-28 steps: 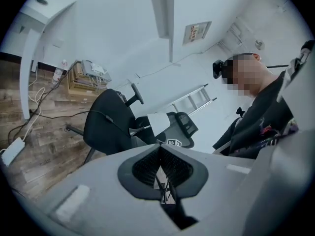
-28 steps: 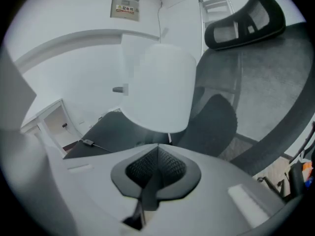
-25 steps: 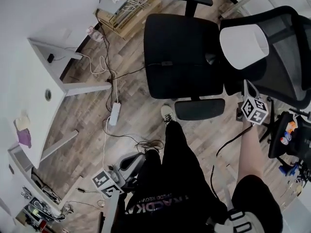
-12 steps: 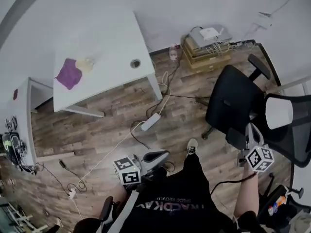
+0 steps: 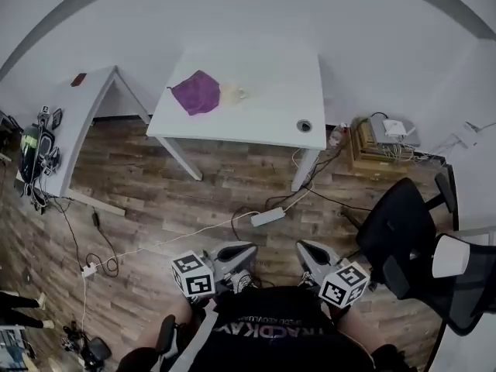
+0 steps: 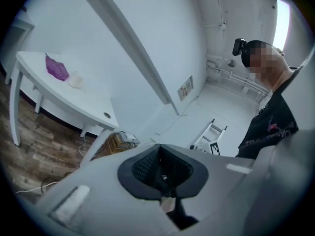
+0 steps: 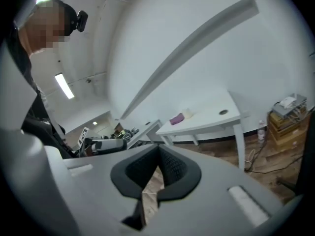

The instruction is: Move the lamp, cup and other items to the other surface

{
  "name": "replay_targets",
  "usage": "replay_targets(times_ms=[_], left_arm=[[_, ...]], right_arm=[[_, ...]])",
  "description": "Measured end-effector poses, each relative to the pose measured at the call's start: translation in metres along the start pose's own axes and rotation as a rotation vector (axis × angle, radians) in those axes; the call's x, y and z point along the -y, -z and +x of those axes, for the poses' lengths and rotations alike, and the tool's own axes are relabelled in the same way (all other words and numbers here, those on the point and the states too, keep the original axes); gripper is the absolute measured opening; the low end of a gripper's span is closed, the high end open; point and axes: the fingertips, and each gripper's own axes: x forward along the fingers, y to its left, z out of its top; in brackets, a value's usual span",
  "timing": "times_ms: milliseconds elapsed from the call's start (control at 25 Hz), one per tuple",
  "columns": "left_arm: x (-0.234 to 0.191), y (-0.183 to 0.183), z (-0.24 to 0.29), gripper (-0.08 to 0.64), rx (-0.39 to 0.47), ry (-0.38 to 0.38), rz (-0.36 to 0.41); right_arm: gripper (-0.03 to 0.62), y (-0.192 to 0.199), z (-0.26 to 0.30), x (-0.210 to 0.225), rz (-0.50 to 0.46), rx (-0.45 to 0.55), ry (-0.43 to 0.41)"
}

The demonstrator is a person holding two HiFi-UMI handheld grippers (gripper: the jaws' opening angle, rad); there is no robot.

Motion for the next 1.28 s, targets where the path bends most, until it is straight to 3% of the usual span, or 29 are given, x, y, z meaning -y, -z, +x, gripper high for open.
replay_targets(times_ms=[160, 320, 520, 760, 1280], left_arm=[[-0.015, 0.004, -0.056, 0.003, 0.044, -0.109, 0.032], [-0.021, 0.01, -0.1, 0.003, 0.073, -0.171, 0.041], [-0.023, 0.005, -0.13, 0.002, 0.11, -0.186, 0.037], [-0.016, 0.004, -0.127, 0.002, 0.115, -0.146, 0.045], [-0.014, -0.004, -0.114, 0.002, 0.097, -0.127, 0.049]], right_arm=[[0.005, 0.02, 0.045, -0.072, -0.125, -0.086, -0.185], [0.005, 0.026, 0.073, -0.11, -0.203, -0.108, -0.273], [0.005, 0.01, 0.088, -0.135, -0.15, -0.022, -0.298], [0.005, 0.035, 0.087, -0.158, -0.254, -0.13, -0.36], [0.005, 0.029, 0.076, -0.138, -0.213, -0.109, -0.3]])
